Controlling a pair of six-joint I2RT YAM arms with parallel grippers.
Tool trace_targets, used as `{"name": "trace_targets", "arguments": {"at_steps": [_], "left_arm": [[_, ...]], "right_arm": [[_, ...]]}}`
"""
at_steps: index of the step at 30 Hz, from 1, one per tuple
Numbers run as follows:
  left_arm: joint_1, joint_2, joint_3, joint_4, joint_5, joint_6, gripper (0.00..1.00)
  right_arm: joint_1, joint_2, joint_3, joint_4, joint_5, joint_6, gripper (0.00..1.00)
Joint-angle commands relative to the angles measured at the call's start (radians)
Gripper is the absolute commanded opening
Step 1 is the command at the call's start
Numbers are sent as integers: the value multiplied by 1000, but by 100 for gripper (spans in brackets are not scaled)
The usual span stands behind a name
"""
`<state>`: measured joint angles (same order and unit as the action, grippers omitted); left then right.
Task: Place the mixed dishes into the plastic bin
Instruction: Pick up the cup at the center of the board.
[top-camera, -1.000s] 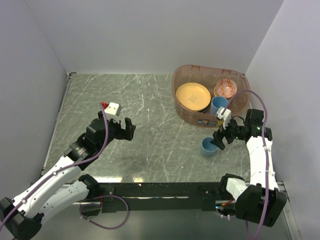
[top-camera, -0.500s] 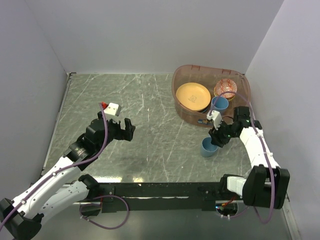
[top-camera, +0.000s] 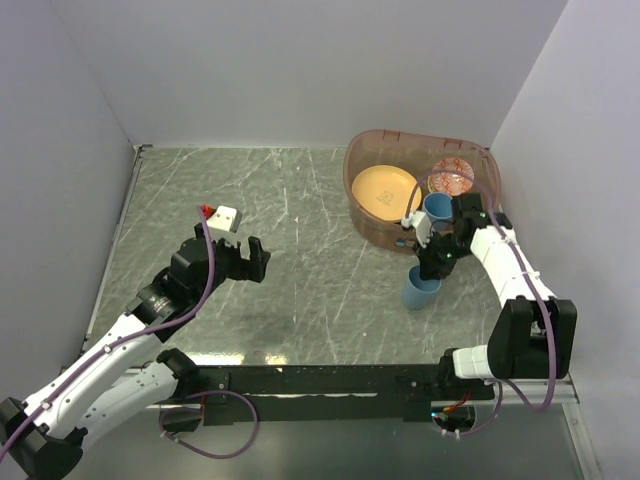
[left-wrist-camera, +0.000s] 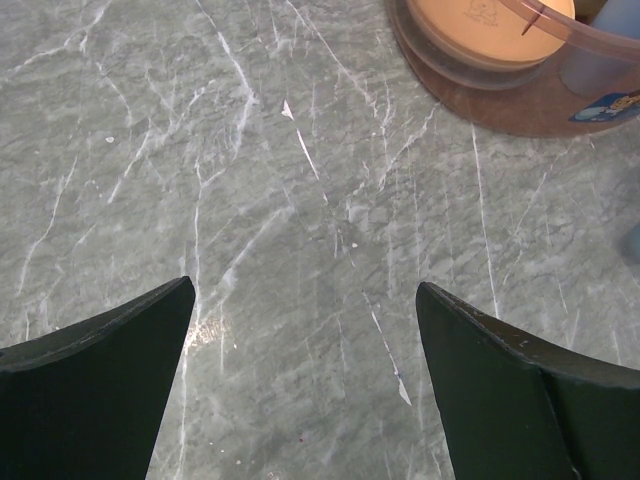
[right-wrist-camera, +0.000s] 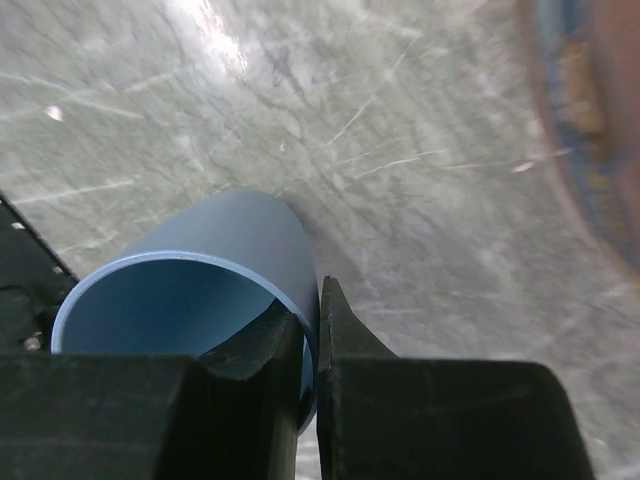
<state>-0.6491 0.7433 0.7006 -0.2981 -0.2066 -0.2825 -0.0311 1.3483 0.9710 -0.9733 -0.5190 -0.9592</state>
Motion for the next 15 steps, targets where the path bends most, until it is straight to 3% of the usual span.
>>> {"name": "trace_targets", "arguments": {"at_steps": [1,15], "left_arm": [[3,-12,19,20,4,6,99],[3,-15,20,22,4,11,99]], "right_arm": [[3,-18,164,-162,-73,10,0],[3,-97,322,-249,-159,37,0]]}}
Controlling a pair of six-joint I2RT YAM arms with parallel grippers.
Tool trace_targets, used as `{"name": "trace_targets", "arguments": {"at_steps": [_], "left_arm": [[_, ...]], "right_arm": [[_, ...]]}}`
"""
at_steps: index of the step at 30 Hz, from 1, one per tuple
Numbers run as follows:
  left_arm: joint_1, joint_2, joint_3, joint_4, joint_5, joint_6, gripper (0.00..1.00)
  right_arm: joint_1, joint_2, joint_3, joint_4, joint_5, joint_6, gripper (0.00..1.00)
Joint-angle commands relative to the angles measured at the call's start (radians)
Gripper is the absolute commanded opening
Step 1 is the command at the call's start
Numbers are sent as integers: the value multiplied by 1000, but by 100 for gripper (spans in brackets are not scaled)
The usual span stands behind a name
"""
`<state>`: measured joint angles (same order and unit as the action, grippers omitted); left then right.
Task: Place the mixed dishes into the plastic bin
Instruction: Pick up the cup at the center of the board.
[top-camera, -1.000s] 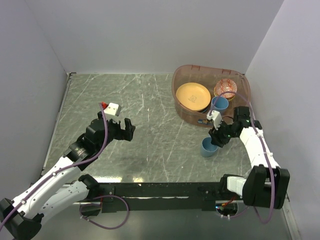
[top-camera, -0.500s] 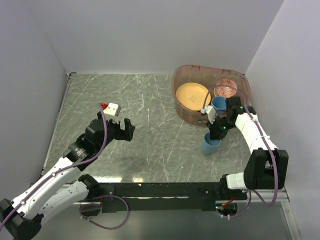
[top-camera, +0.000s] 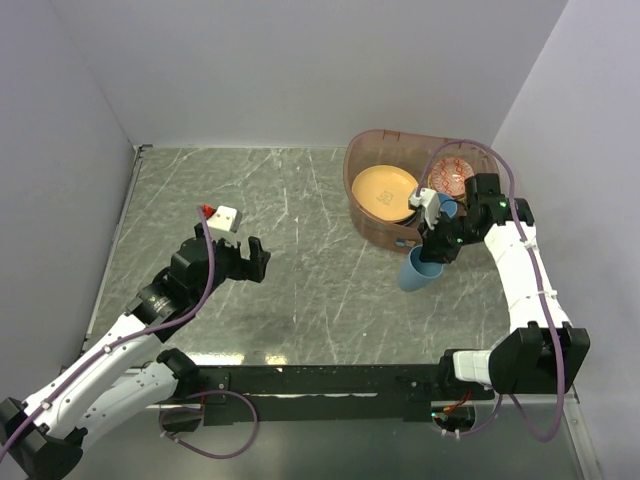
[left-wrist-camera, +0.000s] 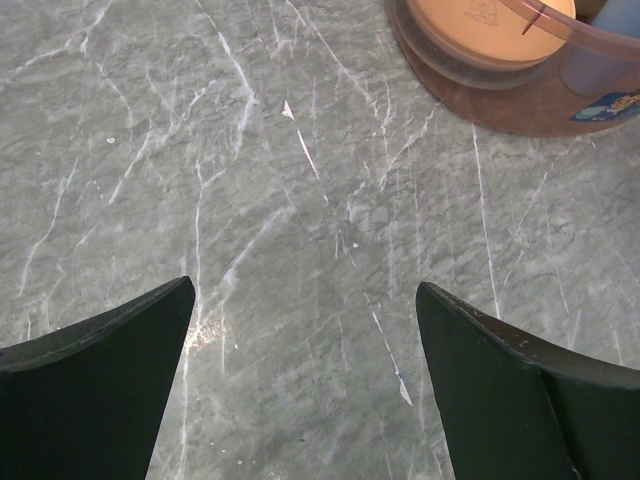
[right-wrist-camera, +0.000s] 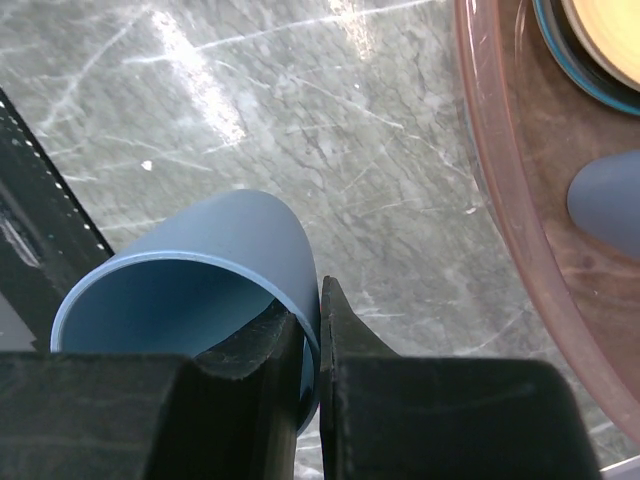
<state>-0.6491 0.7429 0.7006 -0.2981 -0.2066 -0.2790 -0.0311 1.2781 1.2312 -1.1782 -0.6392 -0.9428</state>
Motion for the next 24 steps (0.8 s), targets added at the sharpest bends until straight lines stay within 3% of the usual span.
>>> {"name": "trace_targets", "arguments": {"at_steps": [1,13,24], "left_arm": [[2,-14,20,22,4,6,99],[3,-23,20,19,-1,8,99],[2,-31,20,14,-2,8,99]], "right_arm": [[3,-26,68,-43,-40,25,0],[3,-20,189,20,-48,153,0],[-13,-23,237,183,-24,332,0]]}}
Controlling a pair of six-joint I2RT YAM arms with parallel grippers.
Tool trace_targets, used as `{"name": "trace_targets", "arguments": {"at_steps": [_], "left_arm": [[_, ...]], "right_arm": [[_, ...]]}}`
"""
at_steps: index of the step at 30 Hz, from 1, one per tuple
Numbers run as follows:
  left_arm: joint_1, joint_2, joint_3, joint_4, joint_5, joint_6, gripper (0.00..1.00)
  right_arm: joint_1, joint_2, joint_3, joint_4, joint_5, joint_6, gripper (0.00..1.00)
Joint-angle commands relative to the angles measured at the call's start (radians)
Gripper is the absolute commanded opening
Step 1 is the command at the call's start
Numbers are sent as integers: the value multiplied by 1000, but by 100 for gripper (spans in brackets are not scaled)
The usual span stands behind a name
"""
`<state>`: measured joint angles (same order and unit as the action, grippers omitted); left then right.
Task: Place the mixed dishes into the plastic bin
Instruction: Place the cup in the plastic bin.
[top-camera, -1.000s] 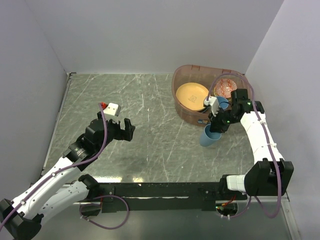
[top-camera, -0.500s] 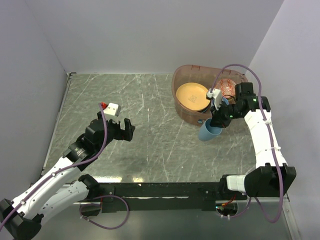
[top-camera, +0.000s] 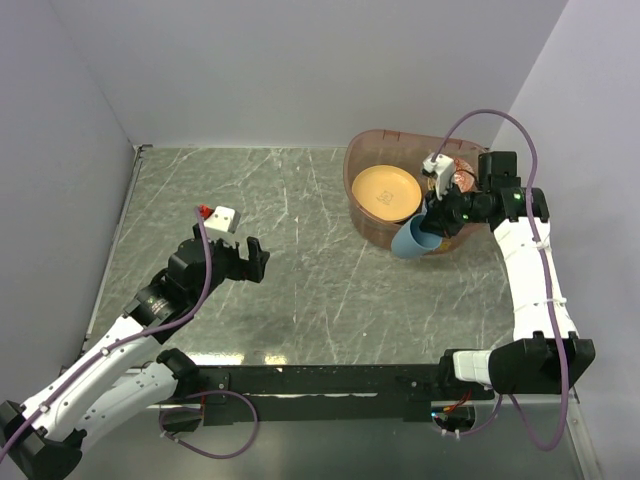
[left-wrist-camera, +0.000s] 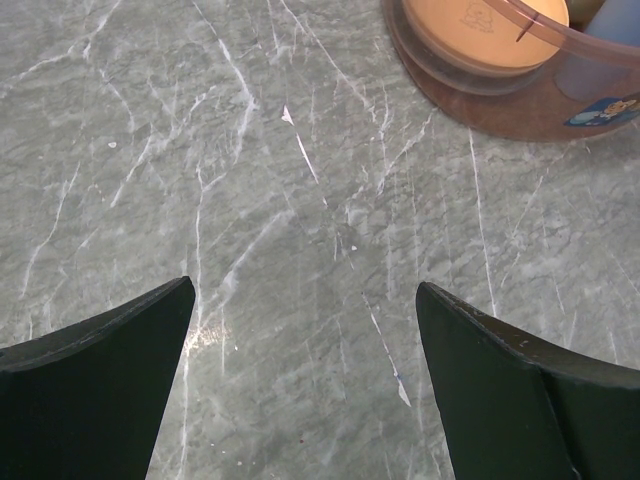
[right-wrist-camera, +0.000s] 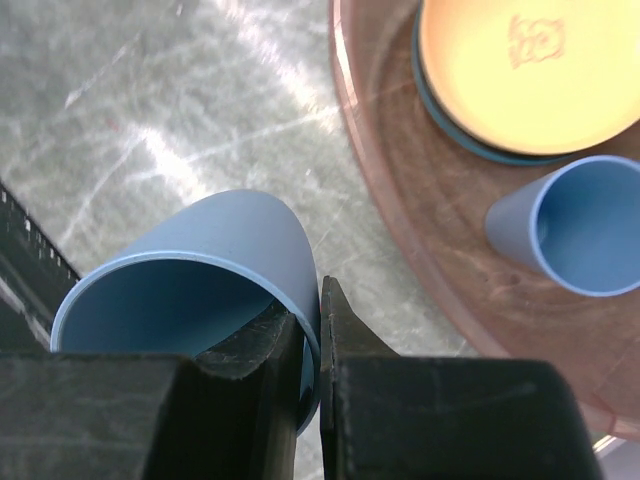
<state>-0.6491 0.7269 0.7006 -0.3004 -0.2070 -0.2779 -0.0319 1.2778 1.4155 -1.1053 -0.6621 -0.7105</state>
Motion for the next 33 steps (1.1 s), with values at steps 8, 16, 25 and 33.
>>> {"name": "trace_targets", "arguments": {"at_steps": [8,16,25,33], "left_arm": [[3,-23,20,17,0,8,99],[3,-23,22,14,-2,9,99],[2,-23,22,14,-5,11,99],[3,-18,23,14,-5,13,99]], "right_arm": [[-42,-12,74,196,24,183,0],[-53,25,108,268,70,253,0],[-59,72,122,352,124,354,0],[-62,94,115,409,200,407,0]]}}
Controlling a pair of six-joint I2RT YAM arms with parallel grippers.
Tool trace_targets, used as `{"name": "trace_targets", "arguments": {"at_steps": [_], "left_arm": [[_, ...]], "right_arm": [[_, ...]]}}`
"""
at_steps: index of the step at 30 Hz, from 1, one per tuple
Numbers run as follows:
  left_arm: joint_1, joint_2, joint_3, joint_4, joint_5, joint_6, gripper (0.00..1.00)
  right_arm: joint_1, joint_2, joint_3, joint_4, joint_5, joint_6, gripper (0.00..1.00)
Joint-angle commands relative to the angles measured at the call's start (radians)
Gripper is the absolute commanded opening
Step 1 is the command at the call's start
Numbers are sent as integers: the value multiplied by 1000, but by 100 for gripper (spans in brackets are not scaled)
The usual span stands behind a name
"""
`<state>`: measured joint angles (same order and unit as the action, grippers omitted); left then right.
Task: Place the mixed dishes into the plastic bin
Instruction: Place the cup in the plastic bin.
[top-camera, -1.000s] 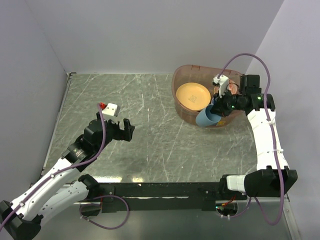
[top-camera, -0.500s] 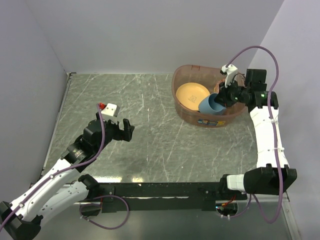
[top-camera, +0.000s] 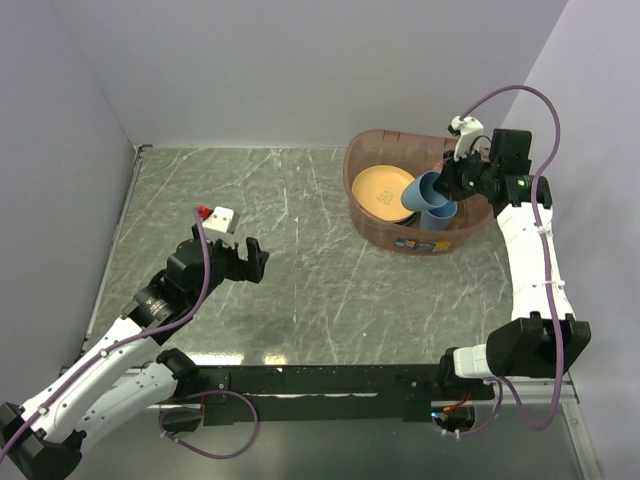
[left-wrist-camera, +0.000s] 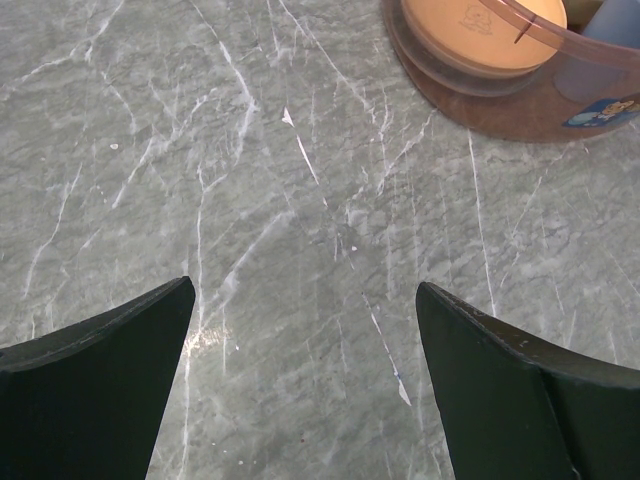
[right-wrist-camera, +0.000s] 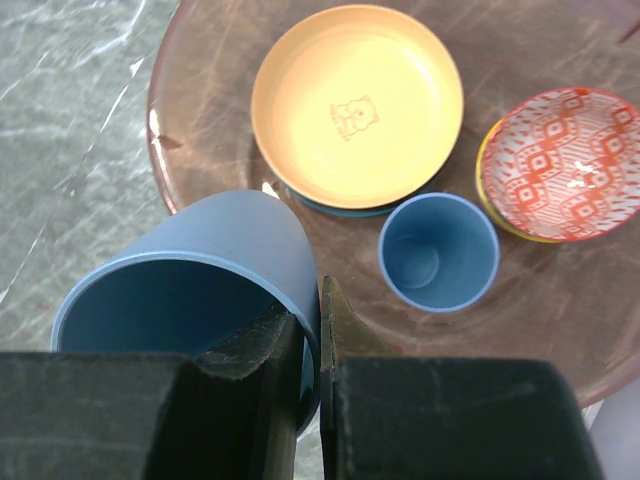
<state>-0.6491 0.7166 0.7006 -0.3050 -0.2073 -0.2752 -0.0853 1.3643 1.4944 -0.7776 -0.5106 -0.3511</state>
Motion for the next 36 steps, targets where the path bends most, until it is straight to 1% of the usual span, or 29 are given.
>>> {"name": "trace_targets", "arguments": {"at_steps": [1,22,36], "left_arm": [[3,-8,22,18,-4,10,99],[2,-2,23,15,-7,14,99],[3,9,25,14,-3,18,99]], "right_arm": [[-10,13,38,81,58,52,0],[-48,139,66,95,237,55,0],[-122,223,93,90,247,54,0]]}}
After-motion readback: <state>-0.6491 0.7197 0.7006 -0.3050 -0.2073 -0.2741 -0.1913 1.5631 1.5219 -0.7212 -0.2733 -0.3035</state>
